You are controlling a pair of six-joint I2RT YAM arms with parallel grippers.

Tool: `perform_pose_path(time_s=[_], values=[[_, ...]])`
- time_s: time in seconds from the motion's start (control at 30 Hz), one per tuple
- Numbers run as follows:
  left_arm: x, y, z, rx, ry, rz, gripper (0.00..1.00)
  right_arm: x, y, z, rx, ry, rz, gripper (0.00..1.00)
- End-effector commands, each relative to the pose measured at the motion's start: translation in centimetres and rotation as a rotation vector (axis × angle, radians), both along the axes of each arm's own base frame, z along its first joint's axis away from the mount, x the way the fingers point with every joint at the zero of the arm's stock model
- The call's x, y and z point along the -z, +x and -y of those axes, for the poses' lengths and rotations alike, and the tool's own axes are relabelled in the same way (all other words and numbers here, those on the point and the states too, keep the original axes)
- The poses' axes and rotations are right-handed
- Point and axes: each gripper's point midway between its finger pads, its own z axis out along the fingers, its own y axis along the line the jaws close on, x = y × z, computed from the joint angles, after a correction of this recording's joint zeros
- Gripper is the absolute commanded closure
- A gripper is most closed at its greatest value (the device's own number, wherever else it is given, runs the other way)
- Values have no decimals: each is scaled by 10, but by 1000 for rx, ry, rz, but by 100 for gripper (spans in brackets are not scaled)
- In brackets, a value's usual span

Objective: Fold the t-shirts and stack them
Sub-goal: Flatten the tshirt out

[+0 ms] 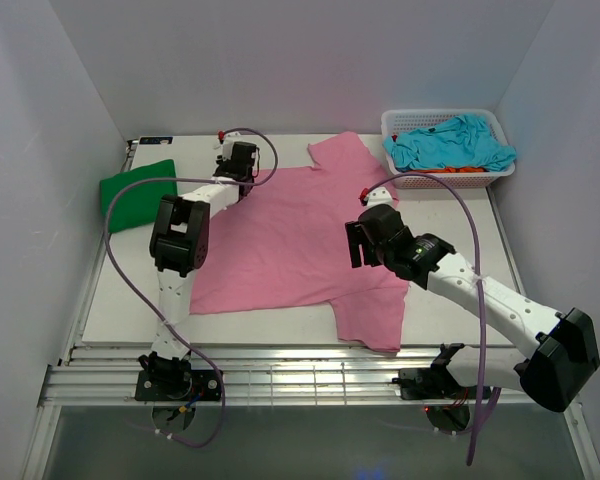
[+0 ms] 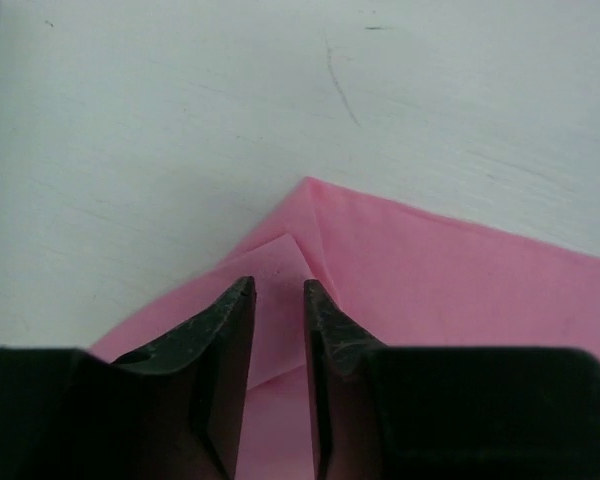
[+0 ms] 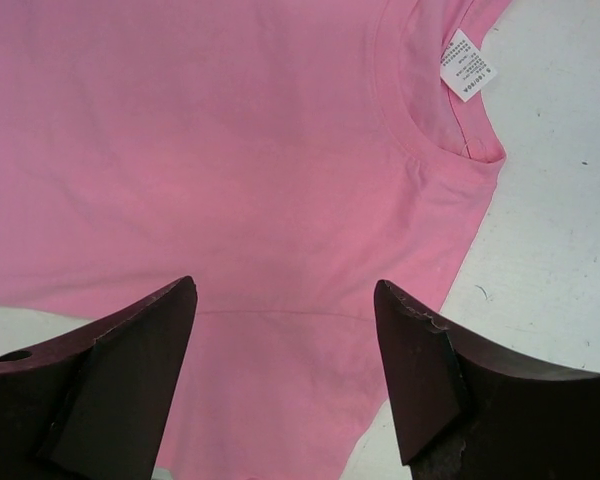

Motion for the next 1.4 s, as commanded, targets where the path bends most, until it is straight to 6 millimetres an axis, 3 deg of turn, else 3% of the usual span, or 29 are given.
perform_pose_path(time_s=[0.0,0.13,0.43,0.57,0.67,0.83,1.03,1.17,1.2,1.27,1.3,1.37], values=[[-17,14,-2,-12,46,42,62,-6,7,-5,-5,29,27,22],[-9,17,-6,-24,72,17,55,1,3,-1,1,33,13,22],[-15,22,-12,-36,75,44,55,20,-6,5,5,22,-32,22],[-8,23,-18,-39,83,27,55,21,-8,6,6,26,-35,22],[-7,22,-25,-62,85,24,60,21,-8,8,13,22,-31,22],[-7,20,-38,-109,95,26,83,22,-6,10,21,15,-31,22],[-16,20,-44,-123,93,38,87,19,2,6,20,-2,-21,22],[-32,24,-48,-128,98,71,87,8,30,12,59,-47,23,21],[-36,25,-49,-131,102,75,87,-4,42,12,76,-38,51,21],[-48,25,-53,-147,111,93,87,-4,68,23,117,-50,57,21],[-53,24,-54,-152,111,99,87,-15,83,22,124,-23,82,21],[-64,21,-57,-166,105,119,87,-9,114,30,140,11,74,21]])
